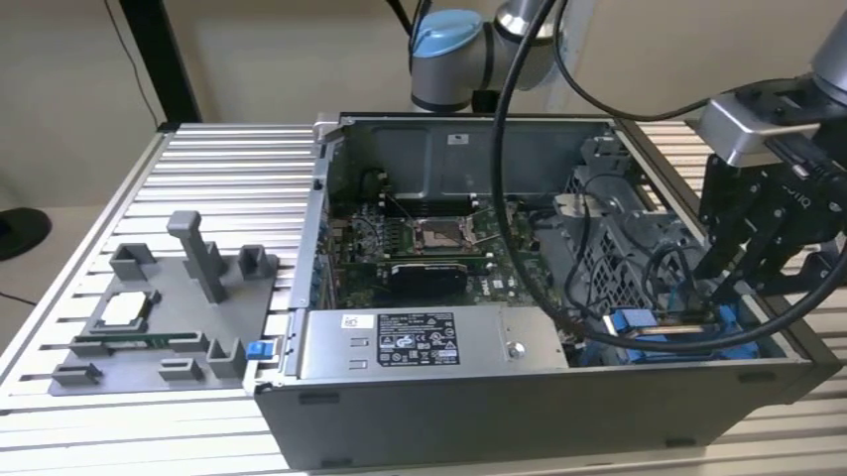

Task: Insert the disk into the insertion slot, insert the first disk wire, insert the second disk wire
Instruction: 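Insert the first disk wire, then insert the second disk wire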

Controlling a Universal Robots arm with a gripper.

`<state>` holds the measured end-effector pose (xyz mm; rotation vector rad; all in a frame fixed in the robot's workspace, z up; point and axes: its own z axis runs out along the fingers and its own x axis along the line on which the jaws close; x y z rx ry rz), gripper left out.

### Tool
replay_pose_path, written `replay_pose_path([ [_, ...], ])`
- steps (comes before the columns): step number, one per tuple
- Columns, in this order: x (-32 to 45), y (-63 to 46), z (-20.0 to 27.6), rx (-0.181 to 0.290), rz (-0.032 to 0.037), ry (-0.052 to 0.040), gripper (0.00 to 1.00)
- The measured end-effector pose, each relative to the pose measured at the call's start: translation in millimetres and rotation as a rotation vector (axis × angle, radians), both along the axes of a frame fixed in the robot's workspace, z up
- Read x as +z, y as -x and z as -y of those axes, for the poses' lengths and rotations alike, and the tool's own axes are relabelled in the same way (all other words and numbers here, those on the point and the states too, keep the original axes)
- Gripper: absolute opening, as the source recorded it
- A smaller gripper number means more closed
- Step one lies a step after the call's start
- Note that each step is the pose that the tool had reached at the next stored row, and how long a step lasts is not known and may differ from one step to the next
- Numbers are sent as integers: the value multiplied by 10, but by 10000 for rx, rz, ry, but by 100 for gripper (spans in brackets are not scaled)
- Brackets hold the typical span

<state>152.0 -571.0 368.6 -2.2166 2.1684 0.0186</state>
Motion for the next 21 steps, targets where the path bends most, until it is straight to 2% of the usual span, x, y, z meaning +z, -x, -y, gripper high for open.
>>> replay_pose_path([
  [5,3,-29,0,-1,0,2,100],
  [7,26,-44,0,-1,-7,0,100],
  [11,130,-67,1,0,-63,-19,100],
  [21,138,-262,0,166,-184,-67,100],
])
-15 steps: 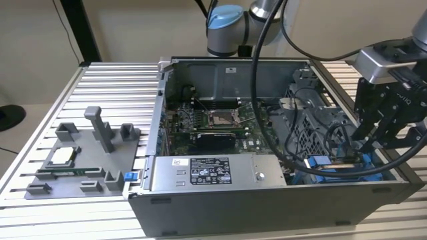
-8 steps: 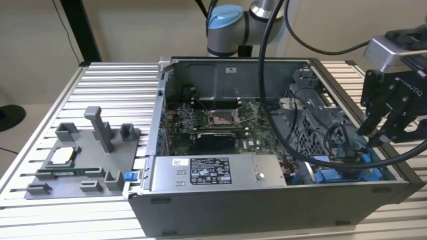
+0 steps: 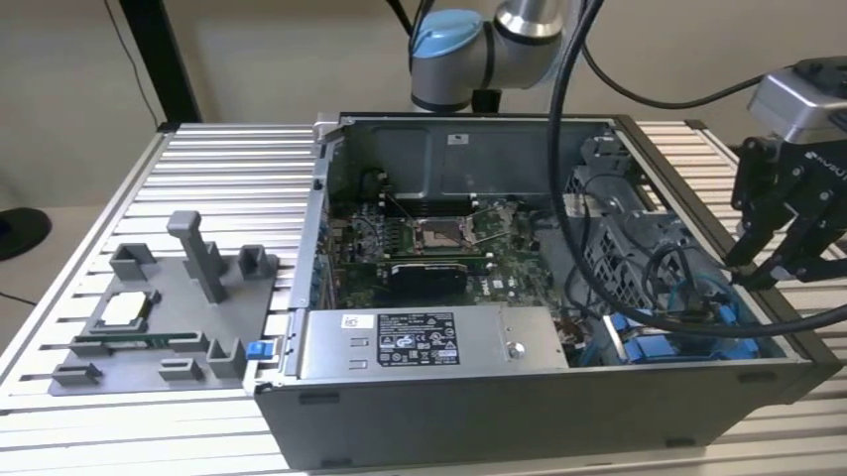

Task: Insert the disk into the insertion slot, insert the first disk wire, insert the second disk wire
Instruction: 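Insert the second disk wire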

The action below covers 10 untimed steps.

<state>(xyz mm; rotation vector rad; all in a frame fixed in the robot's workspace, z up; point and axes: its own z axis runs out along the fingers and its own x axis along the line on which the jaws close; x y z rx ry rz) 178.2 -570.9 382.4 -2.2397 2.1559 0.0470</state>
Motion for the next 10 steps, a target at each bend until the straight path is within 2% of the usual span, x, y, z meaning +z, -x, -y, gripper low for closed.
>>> replay_pose_path([
  [5,-1,-38,0,120,-154,-13,100],
  [10,-2,-53,0,233,-450,-19,100],
])
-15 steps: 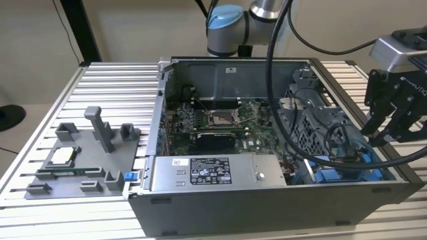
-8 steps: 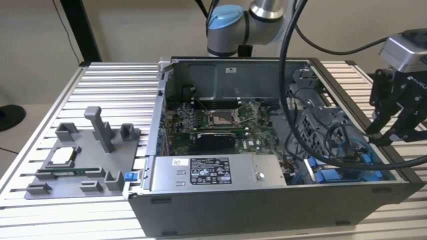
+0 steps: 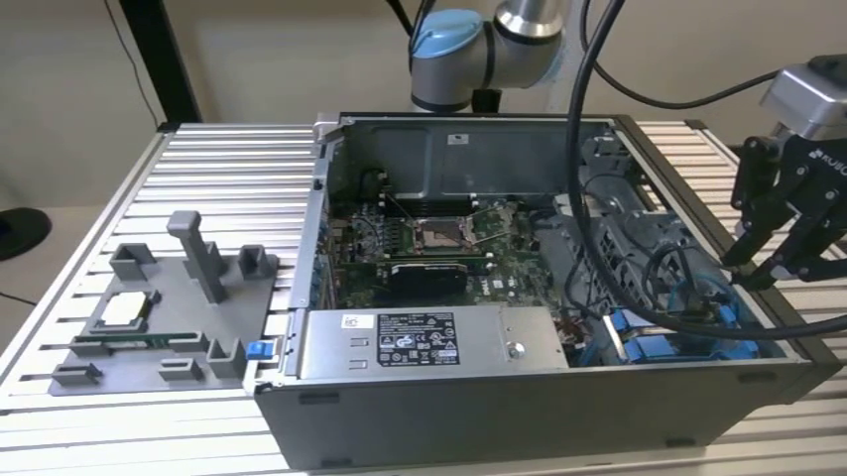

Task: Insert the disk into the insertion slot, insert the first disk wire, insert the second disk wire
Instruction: 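Insert the second disk wire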

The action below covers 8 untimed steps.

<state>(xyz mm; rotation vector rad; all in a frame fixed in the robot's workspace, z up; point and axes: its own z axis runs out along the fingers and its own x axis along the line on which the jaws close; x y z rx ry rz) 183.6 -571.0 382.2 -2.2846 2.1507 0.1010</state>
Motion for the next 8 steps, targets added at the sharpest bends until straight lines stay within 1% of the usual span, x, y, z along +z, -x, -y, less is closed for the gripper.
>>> replay_pose_path([
  [3,-2,-36,0,55,-121,1,100],
  [8,-8,-99,0,129,-349,-1,100],
])
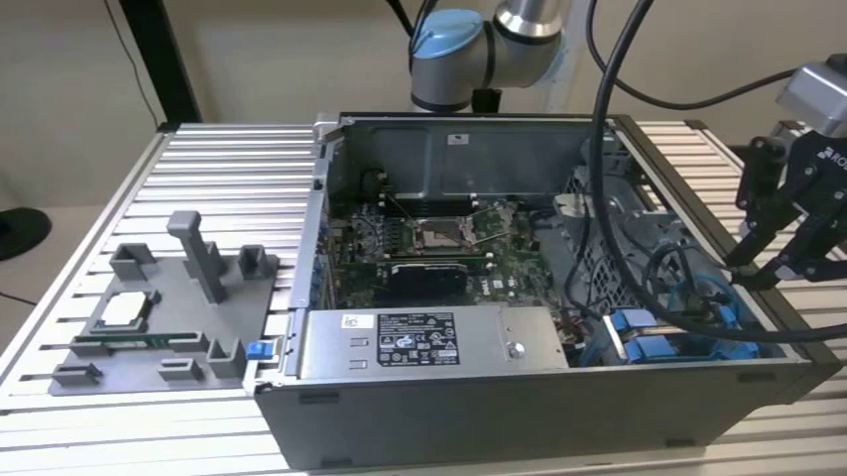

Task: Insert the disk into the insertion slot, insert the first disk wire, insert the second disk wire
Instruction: 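Insert the second disk wire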

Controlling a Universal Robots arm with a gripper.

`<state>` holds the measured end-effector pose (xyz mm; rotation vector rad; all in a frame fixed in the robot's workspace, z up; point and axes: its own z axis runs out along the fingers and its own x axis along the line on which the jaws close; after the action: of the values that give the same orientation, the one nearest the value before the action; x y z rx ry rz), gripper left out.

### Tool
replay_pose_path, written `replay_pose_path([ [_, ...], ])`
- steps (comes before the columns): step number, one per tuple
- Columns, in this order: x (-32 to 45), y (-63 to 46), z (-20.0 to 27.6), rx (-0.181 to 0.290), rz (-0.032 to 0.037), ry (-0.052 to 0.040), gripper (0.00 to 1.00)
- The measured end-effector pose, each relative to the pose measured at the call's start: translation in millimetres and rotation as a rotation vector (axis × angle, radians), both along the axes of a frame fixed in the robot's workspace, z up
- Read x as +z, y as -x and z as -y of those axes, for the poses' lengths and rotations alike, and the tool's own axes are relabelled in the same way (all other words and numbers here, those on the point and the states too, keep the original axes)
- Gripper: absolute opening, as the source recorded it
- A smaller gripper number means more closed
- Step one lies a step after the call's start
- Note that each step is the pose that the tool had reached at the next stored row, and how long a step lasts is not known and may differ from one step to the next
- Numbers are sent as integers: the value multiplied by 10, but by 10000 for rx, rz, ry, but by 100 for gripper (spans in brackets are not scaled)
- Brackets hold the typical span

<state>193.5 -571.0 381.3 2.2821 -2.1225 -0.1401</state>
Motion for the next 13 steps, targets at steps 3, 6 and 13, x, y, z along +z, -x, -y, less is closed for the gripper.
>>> replay_pose_path([
  [3,-2,-44,0,48,-107,0,100],
  [6,-2,-86,0,98,-152,1,100],
  [13,-7,-87,0,105,-169,1,100],
])
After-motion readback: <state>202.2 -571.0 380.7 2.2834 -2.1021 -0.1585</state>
